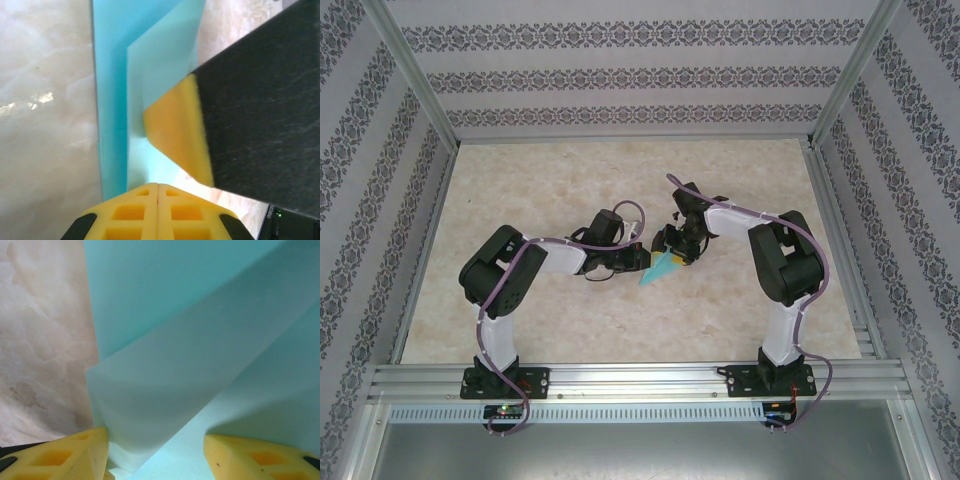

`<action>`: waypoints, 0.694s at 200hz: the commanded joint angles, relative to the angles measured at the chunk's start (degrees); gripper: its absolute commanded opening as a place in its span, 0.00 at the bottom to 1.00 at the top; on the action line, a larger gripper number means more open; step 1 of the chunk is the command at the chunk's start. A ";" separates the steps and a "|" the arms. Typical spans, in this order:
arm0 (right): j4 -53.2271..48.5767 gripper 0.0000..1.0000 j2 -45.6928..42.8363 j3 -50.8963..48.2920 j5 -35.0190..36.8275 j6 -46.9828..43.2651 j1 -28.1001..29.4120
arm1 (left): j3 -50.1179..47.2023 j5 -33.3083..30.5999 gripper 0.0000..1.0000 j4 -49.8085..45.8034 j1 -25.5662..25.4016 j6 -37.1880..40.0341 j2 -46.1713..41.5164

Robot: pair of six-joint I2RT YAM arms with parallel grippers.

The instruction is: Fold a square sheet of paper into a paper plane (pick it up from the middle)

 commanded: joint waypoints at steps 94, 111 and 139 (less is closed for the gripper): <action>2.98 0.46 5.81 -7.55 7.73 -1.19 -1.56 | 2.38 -1.99 0.04 -3.54 0.53 1.27 2.55; 2.97 0.43 6.01 -7.56 7.73 -0.95 -1.62 | 2.33 -2.12 0.05 -3.66 0.50 1.17 2.36; 2.28 0.38 7.06 -6.78 7.87 -0.71 -1.66 | 2.46 -2.20 0.04 -4.28 0.53 1.28 2.17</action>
